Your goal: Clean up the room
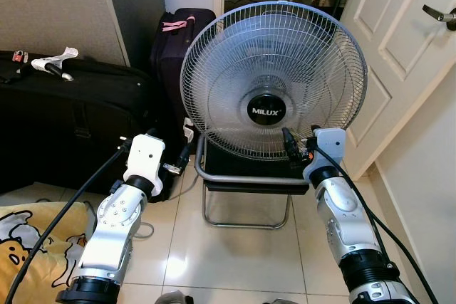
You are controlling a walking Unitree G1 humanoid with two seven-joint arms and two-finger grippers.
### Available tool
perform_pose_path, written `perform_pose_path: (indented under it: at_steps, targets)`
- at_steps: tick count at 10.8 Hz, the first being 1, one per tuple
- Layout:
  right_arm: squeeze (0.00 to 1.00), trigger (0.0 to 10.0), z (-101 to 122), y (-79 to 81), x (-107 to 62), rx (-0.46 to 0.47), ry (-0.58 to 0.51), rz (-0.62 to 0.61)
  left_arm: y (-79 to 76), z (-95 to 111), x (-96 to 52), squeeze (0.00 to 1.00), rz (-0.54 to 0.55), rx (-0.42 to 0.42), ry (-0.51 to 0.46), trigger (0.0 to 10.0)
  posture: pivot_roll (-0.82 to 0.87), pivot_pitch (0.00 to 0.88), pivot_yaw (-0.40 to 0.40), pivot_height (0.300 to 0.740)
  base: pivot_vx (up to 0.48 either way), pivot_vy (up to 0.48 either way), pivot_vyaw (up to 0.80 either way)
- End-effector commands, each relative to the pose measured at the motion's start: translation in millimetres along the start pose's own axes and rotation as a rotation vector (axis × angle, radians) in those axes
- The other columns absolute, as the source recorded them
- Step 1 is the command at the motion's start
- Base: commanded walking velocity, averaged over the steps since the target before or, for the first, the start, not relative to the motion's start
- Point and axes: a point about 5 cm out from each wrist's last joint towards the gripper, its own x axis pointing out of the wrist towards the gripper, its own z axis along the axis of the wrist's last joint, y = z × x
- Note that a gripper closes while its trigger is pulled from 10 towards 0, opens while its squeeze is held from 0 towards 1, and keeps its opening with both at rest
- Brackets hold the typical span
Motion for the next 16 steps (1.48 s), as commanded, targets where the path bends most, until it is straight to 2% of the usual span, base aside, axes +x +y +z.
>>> perform_pose_path:
  at_steps: [1, 3, 5, 6, 7, 8, 10, 11, 12, 13, 14, 15, 16]
  targets:
    - [0.0, 10.0, -63.3, -32.8, -53.7, 0.027, 0.342, -0.08, -3.3, -54.5, -38.2, 0.0, 0.215, -0.149, 0.298, 10.0, -0.05, 0.0, -0.053, 0.74, 0.0, 0.0, 0.0]
    - [0.0, 10.0, -66.4, -26.7, -64.4, 0.027, 0.342, -0.058, 0.4, -52.4, -46.2, 0.0, 0.194, -0.103, 0.305, 10.0, -0.06, 0.0, -0.039, 0.74, 0.0, 0.0, 0.0]
    - [0.0, 10.0, -65.0, -26.4, -61.9, 0.036, 0.339, -0.063, 1.0, -51.2, -44.2, 0.0, 0.186, -0.096, 0.303, 10.0, -0.06, 0.0, -0.037, 0.74, 0.0, 0.0, 0.0]
    - [1.0, 10.0, -62.6, -24.7, -62.9, 0.042, 0.339, -0.042, 0.3, -48.5, -44.6, 0.0, 0.189, -0.084, 0.308, 10.0, -0.06, 0.0, -0.037, 0.74, 0.0, 0.0, 0.0]
    - [1.0, 10.0, -55.4, -22.8, -62.9, 0.096, 0.293, -0.029, -0.7, -45.3, -43.7, 0.0, 0.179, -0.067, 0.302, 10.0, -0.06, 0.0, -0.031, 0.74, 0.0, 0.0, 0.0]
    - [1.0, 10.0, -52.5, -23.5, -61.3, 0.063, 0.287, 0.004, -1.8, -43.0, -41.5, 0.0, 0.171, -0.055, 0.293, 10.0, -0.06, 0.0, -0.028, 0.74, 0.0, 0.0, 0.0]
    - [1.0, 10.0, -47.2, -24.5, -58.3, -0.001, 0.268, 0.051, -5.5, -32.0, -33.3, 0.0, 0.146, -0.049, 0.25, 10.0, -0.09, 0.0, -0.021, 0.74, 0.0, 0.0, 0.8]
    - [1.0, 10.0, -42.3, -20.8, -58.7, -0.036, 0.259, 0.104, -7.0, -30.0, -32.6, 0.0, 0.152, -0.087, 0.247, 10.0, -0.11, 0.0, -0.017, 0.74, 0.0, 0.0, 0.8]
    - [1.0, 10.0, -39.1, -19.4, -56.3, -0.025, 0.243, 0.102, -4.9, -33.7, -32.1, 0.0, 0.18, -0.088, 0.259, 10.0, -0.1, 0.0, -0.034, 0.74, 0.0, 0.0, 0.8]
    - [1.0, 10.0, -42.0, -21.9, -56.4, 0.02, 0.256, 0.035, 1.7, -28.9, -30.1, 0.0, 0.214, -0.12, 0.221, 10.0, -0.09, 0.0, -0.055, 0.74, 0.0, 0.0, 0.8]
    - [1.0, 10.0, -43.1, -28.3, -55.2, 0.019, 0.264, 0.006, 1.2, -26.4, -27.5, 0.0, 0.191, -0.123, 0.215, 10.0, -0.11, 0.0, -0.051, 0.74, 0.0, 0.0, 0.8]
    - [1.0, 10.0, -37.7, -29.9, -50.1, 0.012, 0.26, 0.025, -5.0, -28.9, -27.8, 0.0, 0.123, -0.138, 0.251, 10.0, -0.13, 0.0, -0.031, 0.74, 0.0, 0.0, 0.8]
    - [1.0, 10.0, -24.3, -25.4, -36.8, -0.031, 0.209, 0.069, -4.5, -24.0, -20.1, 0.0, 0.118, -0.175, 0.243, 10.0, -0.14, 0.0, -0.025, 0.74, 0.0, 0.0, 0.8]
